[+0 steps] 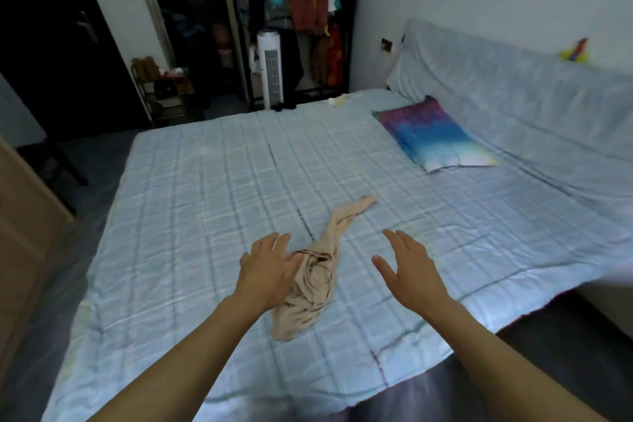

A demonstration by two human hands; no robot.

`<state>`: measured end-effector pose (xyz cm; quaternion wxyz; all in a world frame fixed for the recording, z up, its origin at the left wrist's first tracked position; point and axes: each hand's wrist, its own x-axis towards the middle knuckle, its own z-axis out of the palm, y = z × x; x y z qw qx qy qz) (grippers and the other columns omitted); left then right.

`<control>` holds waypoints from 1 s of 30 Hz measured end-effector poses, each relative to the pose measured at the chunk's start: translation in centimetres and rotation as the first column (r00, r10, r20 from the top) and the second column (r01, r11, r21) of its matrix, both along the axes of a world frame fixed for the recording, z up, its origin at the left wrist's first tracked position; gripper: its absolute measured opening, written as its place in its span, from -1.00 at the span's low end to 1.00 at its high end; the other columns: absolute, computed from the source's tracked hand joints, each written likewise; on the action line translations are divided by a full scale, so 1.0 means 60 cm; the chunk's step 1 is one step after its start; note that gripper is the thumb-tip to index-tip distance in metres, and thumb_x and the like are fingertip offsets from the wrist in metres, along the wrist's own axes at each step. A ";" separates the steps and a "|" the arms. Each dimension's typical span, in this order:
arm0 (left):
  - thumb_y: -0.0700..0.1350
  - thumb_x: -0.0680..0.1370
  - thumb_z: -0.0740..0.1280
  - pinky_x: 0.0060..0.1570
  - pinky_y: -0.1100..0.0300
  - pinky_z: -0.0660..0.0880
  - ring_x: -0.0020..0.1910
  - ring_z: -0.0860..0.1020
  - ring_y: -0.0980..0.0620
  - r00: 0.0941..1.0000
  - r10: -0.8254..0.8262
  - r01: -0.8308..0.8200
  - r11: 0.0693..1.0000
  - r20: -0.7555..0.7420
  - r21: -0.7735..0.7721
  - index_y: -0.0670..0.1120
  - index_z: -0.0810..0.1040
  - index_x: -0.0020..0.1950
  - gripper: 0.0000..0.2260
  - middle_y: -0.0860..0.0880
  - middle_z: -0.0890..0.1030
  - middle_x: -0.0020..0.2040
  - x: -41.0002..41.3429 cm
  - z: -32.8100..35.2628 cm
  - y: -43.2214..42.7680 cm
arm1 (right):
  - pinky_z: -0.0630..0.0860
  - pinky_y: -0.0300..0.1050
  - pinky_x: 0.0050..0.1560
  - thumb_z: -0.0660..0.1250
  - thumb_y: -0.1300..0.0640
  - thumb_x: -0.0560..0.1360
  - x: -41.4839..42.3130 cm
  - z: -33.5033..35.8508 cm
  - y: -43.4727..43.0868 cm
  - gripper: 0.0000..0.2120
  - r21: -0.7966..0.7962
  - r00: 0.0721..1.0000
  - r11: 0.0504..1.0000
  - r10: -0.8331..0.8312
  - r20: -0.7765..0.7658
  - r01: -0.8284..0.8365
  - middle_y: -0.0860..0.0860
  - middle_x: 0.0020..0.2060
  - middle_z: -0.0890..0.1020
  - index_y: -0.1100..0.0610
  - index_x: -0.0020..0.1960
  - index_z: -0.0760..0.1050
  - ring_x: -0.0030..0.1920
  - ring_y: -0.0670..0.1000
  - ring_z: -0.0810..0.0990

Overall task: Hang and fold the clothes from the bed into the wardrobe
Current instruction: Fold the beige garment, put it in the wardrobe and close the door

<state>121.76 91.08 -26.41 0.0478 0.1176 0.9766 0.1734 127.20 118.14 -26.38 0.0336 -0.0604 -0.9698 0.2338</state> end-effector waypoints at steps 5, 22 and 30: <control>0.21 0.66 0.04 0.48 -0.16 0.17 0.56 0.14 -0.08 1.000 -0.016 0.015 0.997 0.012 0.077 -0.02 0.18 0.59 -0.45 -0.07 0.19 0.59 -0.107 -0.035 0.008 | 0.23 0.11 0.47 0.15 -0.20 0.61 -0.088 -0.014 -0.001 -0.38 0.072 0.999 0.997 -0.023 0.043 0.019 0.08 0.56 0.21 0.02 0.58 0.12 0.55 0.10 0.13; 0.21 0.66 0.05 0.45 -0.08 0.22 0.52 0.19 -0.08 0.985 0.027 -0.030 0.999 0.168 0.014 -0.01 0.19 0.57 -0.47 -0.03 0.21 0.57 -0.288 -0.191 -0.070 | 0.18 0.10 0.49 0.13 -0.20 0.62 -0.308 -0.146 -0.069 -0.38 0.081 0.950 0.988 0.100 0.297 -0.129 0.05 0.58 0.15 -0.02 0.59 0.06 0.57 0.07 0.08; 0.19 0.67 0.05 0.44 -0.05 0.21 0.51 0.22 -0.07 0.965 0.071 -0.073 0.997 0.254 -0.003 0.02 0.19 0.56 -0.50 -0.01 0.24 0.56 -0.333 -0.295 -0.045 | 0.18 0.06 0.47 0.14 -0.20 0.62 -0.378 -0.267 -0.050 -0.38 -0.018 0.908 0.984 0.171 0.382 -0.178 0.04 0.57 0.18 -0.01 0.59 0.08 0.56 0.05 0.09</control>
